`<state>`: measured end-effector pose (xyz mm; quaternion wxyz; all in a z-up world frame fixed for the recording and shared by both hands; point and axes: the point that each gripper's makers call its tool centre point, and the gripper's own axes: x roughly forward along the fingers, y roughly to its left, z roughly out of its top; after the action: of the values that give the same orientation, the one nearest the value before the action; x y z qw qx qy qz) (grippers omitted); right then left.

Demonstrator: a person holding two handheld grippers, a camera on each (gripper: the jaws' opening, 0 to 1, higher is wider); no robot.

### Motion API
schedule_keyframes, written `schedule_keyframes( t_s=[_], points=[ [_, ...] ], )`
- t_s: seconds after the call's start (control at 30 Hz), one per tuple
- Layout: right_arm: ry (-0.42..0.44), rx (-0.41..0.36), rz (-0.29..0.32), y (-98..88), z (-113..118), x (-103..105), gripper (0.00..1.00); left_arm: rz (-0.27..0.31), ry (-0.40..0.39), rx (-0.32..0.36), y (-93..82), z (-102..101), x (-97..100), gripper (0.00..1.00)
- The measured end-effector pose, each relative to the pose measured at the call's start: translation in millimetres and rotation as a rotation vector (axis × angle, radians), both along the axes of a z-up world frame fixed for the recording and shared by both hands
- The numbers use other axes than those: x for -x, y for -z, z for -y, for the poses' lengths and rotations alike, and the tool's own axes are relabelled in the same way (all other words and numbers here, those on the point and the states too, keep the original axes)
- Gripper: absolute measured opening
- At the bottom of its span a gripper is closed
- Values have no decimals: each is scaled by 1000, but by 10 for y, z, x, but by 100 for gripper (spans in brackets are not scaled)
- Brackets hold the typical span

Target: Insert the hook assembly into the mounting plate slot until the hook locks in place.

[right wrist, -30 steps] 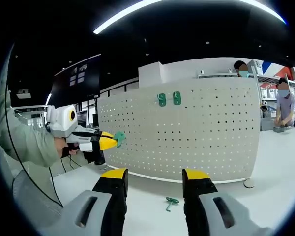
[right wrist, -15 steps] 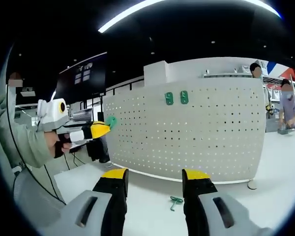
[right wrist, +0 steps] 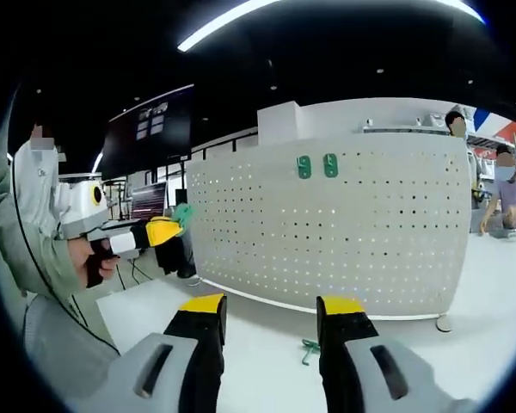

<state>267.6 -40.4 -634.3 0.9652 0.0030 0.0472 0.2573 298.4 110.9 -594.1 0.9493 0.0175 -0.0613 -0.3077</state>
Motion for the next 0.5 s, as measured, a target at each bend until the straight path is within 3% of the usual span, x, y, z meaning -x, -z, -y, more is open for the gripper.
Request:
schedule_keyframes(
  t_s=[0.33,0.5],
  points=[
    [-40,26,-15,44,-108,32,39,-10,-23,43,84,-43,32,3],
    [-76,21,-6,-50,-234,81,39,-16,-18,62,111,-26,51,3]
  ],
)
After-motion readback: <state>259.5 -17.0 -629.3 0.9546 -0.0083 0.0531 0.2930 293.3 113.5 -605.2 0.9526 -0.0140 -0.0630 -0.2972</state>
